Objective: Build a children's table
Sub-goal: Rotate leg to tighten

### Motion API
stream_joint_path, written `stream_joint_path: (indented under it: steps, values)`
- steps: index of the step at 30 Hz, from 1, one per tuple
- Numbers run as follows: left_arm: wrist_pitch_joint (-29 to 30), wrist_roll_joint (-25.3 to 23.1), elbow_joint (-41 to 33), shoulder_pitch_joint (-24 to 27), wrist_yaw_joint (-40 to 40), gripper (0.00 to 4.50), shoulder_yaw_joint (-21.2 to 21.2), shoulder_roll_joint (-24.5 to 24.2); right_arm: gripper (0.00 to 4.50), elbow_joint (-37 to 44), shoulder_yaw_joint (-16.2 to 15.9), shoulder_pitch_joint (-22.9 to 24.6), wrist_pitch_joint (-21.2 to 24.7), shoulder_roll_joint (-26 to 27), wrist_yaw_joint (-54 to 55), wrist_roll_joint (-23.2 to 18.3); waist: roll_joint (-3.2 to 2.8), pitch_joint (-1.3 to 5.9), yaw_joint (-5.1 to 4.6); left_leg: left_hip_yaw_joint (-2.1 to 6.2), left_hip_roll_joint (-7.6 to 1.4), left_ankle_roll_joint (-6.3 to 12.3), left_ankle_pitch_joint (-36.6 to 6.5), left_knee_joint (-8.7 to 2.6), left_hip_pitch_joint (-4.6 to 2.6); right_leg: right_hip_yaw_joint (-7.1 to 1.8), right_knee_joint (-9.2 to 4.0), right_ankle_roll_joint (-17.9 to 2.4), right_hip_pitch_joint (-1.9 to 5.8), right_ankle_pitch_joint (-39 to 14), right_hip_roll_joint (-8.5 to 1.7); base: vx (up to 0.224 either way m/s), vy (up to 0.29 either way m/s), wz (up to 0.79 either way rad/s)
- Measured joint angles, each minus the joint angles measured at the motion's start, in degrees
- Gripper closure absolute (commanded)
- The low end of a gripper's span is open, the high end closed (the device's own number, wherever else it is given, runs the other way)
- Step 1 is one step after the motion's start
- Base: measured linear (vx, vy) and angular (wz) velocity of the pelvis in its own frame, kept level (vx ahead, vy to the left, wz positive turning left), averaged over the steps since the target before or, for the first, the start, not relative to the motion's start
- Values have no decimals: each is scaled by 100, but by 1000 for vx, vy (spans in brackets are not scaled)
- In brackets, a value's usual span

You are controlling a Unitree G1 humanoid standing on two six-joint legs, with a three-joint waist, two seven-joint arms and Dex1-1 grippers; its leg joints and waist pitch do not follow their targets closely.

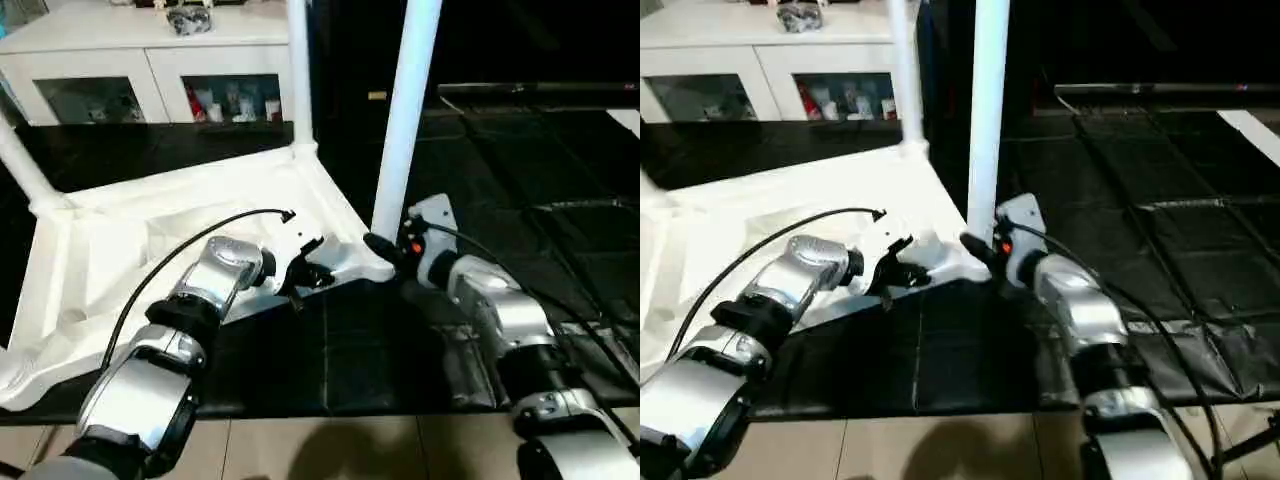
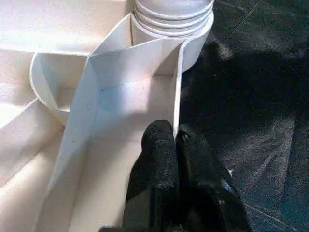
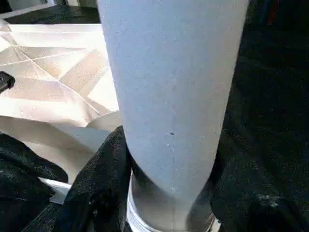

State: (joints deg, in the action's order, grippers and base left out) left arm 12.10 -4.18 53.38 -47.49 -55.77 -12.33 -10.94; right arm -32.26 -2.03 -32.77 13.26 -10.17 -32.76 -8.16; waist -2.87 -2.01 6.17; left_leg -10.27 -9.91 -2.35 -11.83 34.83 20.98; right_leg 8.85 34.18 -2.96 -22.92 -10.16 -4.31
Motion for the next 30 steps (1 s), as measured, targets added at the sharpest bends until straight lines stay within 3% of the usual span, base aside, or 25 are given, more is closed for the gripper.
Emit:
stream_joint_path:
  steps: [10,17,20,24,26,30]
  values:
    - [-645,1,-226,225,-1127,450,-235,-457,91,655,-255,605,-234,-424,-1271,-201,-2,-1,47,0,0,6,-4,-17,10,4,-6,-13,-14,-3,0,0,0,0]
    - [-1130,56,-632,445,-2435,450,-602,-887,22,1505,-544,953,113,-1249,-3115,-803,0,-4,290,0,-1,8,-5,-11,13,5,-6,-9,-12,-5,-2,0,0,0]
    - [-1247,70,-712,501,-2821,450,-686,-995,22,1765,-647,1028,258,-1611,-3706,-927,0,-4,371,0,-1,7,-5,-8,9,3,-6,8,-1,-15,-2,0,0,0]
    - [-1407,49,-816,512,-2993,450,-816,-1051,22,1849,-931,1038,313,-1789,-4283,-975,-1,-4,394,0,-2,6,-3,-3,11,2,-4,20,3,-20,-3,0,0,0]
    - [-1537,49,-864,545,-3136,450,-880,-1130,56,1830,-984,1034,360,-1879,-4579,-982,-1,-4,395,0,-2,6,-4,-4,11,1,-4,20,4,-20,-3,0,0,0]
    - [-1678,8,-939,564,-3299,450,-938,-1212,78,1728,-1029,973,398,-1863,-4799,-1025,-1,-4,394,0,-3,6,-3,-3,11,2,-3,20,5,-20,-3,0,0,0]
